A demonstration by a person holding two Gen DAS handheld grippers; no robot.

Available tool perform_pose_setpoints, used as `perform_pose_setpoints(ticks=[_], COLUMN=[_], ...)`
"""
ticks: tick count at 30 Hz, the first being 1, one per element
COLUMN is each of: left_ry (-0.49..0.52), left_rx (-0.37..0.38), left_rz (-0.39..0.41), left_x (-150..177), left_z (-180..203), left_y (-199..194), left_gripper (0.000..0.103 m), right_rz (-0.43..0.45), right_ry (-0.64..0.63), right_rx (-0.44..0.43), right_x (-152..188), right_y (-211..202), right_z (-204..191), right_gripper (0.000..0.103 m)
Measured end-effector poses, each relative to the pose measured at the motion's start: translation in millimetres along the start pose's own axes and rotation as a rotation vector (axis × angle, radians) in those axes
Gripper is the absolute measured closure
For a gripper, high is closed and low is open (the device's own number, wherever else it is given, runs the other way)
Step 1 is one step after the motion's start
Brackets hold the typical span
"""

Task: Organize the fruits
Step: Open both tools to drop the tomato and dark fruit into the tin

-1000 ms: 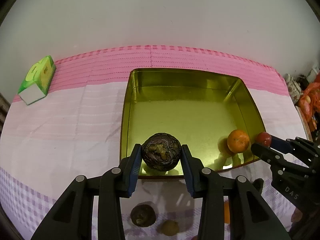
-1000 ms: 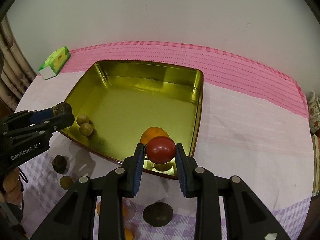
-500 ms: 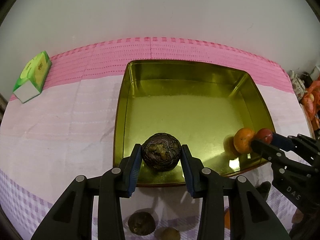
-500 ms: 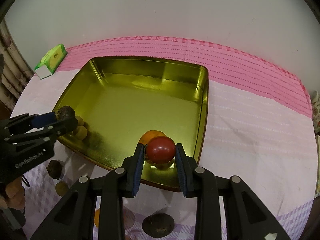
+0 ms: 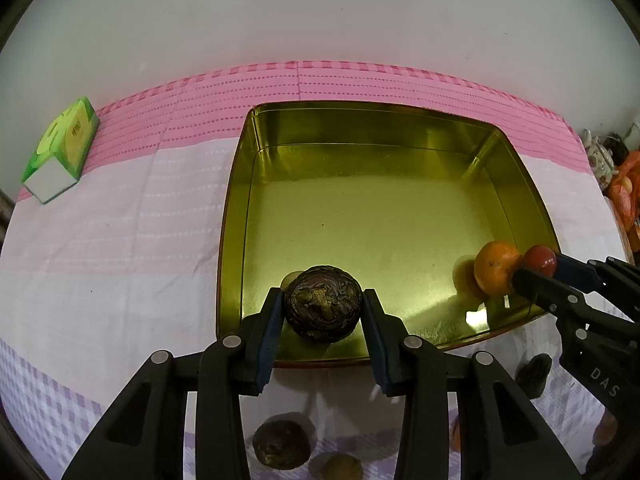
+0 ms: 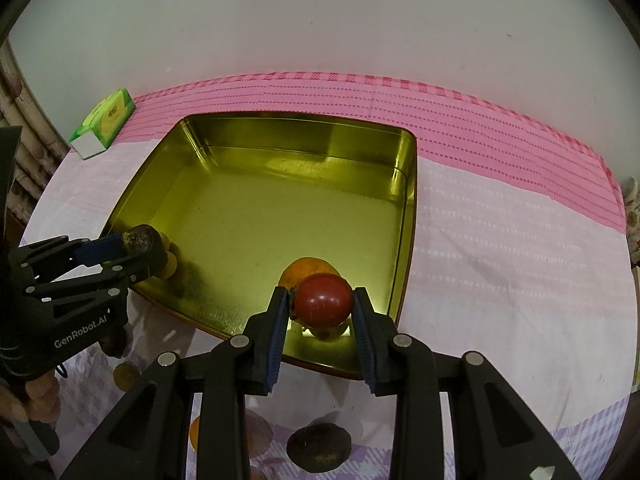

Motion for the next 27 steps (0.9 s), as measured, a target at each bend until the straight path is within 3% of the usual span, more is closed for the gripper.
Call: perform_pose_setpoints(ticks=[15,27], left_ry=[0.003,-0.003], left_rx=[0.009,-0.011], left_rz=[0.015,0.073], left_x=[-4,19], left_z=[2,-16], left_y=[-11,-62], left_gripper=[0.058,0.057], right_rz=[0.021,0.063], right_ry=[0.012,0.026], right_rx=[0.001,-0.024], right_x=[-6,9], right_y=[-5,-43], right_z=[-1,-10], right_gripper=[0.072,0.072])
Point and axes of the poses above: each gripper's, at about its wrist camera, not at the fingertips, and y roughly the way its jaws point, z to its right, x to its underside, the point moved 10 cm from there along y, roughly the way its jaws point, and after that the axes turned 13 degrees about -y, right-handed, at the moved point
